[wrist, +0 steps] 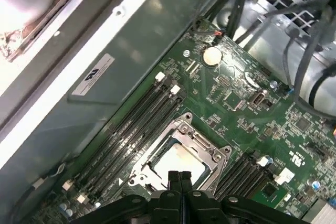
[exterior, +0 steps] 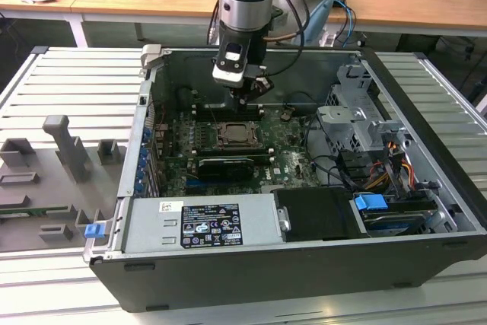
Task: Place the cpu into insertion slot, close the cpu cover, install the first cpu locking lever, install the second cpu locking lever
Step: 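Install the first cpu locking lever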
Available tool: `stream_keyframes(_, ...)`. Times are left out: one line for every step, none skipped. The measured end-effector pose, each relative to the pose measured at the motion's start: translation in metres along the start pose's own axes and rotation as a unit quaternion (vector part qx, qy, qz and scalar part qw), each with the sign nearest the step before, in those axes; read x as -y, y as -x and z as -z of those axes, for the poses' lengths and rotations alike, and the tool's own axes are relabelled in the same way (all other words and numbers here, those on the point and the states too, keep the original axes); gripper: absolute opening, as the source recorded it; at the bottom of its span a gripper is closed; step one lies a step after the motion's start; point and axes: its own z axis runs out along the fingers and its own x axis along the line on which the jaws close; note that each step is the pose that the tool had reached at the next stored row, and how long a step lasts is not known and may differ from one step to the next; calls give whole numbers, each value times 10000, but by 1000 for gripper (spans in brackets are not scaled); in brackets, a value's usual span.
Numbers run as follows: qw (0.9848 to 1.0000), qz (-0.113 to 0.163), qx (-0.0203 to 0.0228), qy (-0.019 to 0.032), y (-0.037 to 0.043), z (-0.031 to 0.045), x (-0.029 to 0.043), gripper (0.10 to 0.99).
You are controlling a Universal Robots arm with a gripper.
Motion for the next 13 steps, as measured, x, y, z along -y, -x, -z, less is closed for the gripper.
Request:
stream_keyframes(10000,75,-3,-3,0,0,0,106)
stream_keyframes(9999,138,-5,-5,0,0,0,106)
stream_keyframes(9997,231,-7,-9,0,1,0,106)
stream_keyframes(9995,310,-9,-12,0,0,0,106)
stream_keyframes(9991,423,-14,-15,0,0,0,106)
stream_keyframes(9984,559,-14,-23,0,-1,0,106)
stream_keyframes(9978,655,-16,-28,0,0,0,106)
stream_keyframes(9961,886,-27,-34,0,0,0,106)
stream_keyframes(9936,1132,-38,-39,0,0,0,106)
stream_keyframes(9915,1301,-47,-42,0,0,0,106)
stream_keyframes(9882,1527,-57,-46,0,0,0,106)
stream_keyframes(9852,1709,-66,-50,0,0,0,106)
stream_keyframes(9830,1833,-72,-52,0,0,0,106)
